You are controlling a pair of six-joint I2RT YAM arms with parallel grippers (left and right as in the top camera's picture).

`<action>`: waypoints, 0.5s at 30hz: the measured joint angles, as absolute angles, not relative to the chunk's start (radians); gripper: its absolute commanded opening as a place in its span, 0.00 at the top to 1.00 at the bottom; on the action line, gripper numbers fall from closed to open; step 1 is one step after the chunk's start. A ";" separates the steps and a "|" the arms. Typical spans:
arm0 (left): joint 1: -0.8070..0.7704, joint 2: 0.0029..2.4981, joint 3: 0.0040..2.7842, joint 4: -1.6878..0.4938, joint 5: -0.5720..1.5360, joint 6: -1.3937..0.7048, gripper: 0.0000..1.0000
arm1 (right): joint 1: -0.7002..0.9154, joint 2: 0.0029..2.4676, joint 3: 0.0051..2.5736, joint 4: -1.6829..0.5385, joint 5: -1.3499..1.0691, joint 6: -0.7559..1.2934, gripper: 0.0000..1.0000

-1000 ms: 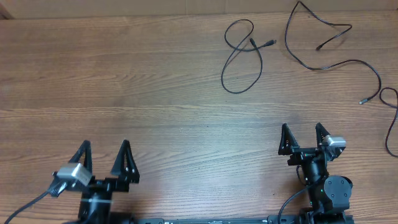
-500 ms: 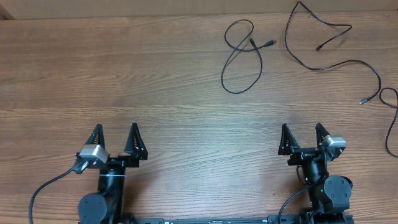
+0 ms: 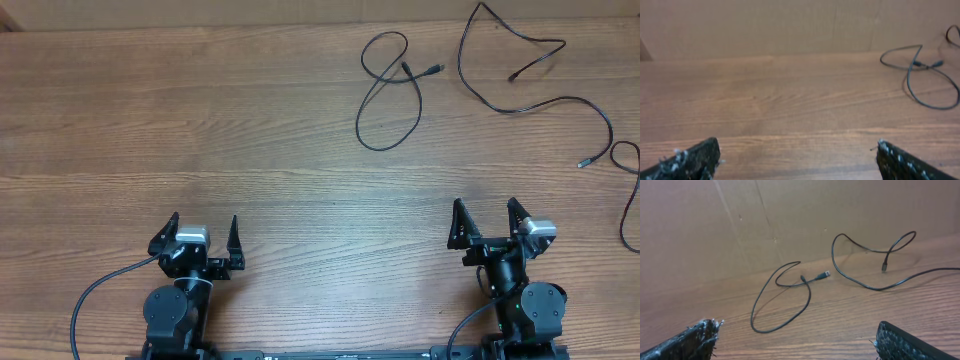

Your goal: Untangle cables

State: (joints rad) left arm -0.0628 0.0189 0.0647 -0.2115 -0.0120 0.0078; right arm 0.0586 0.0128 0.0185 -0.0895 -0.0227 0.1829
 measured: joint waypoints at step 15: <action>-0.063 0.018 0.065 -0.214 -0.012 0.030 0.00 | 0.059 0.013 0.019 -0.089 -0.023 0.183 0.00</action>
